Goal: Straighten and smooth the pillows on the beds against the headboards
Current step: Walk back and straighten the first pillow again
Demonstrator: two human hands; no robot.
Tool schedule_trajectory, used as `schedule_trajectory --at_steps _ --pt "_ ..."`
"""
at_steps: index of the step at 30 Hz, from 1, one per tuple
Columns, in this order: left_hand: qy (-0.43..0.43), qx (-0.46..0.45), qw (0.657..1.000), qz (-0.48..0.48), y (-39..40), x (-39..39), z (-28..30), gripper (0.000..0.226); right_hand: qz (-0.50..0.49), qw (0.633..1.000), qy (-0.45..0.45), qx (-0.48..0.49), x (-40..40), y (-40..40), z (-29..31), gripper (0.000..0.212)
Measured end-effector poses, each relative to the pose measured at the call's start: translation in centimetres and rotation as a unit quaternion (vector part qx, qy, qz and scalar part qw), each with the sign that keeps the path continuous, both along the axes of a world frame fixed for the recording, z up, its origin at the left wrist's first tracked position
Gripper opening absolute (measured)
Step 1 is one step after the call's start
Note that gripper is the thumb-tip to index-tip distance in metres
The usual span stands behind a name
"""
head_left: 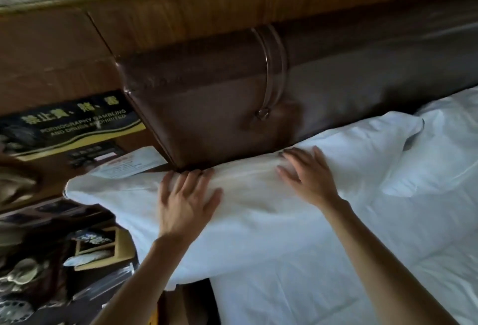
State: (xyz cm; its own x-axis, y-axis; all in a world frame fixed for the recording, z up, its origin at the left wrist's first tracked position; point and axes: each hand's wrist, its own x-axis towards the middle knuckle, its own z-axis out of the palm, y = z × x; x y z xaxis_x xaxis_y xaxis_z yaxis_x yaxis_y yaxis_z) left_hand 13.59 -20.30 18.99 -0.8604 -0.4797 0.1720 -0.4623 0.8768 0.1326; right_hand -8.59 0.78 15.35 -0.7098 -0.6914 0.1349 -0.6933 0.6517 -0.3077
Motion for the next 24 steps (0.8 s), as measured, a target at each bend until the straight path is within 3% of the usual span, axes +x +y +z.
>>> schedule_trajectory --at_steps 9,14,20,24 --pt "0.002 -0.024 1.0 0.003 -2.3 1.1 -0.1 0.049 0.008 0.998 0.055 0.027 -8.0 5.8 0.3 0.056" --pt "0.005 0.0 1.0 0.021 -1.9 1.1 -0.1 0.053 -0.015 0.998 0.017 0.065 -10.7 7.4 0.0 0.069" --pt "-0.024 0.014 0.998 0.062 0.1 1.0 -0.4 0.049 -0.104 0.994 0.023 0.005 -9.0 6.7 -3.9 0.039" --pt "-0.043 0.017 0.997 0.07 0.6 1.1 -0.1 0.044 -0.113 0.989 0.073 -0.065 -7.8 6.8 -2.9 0.017"
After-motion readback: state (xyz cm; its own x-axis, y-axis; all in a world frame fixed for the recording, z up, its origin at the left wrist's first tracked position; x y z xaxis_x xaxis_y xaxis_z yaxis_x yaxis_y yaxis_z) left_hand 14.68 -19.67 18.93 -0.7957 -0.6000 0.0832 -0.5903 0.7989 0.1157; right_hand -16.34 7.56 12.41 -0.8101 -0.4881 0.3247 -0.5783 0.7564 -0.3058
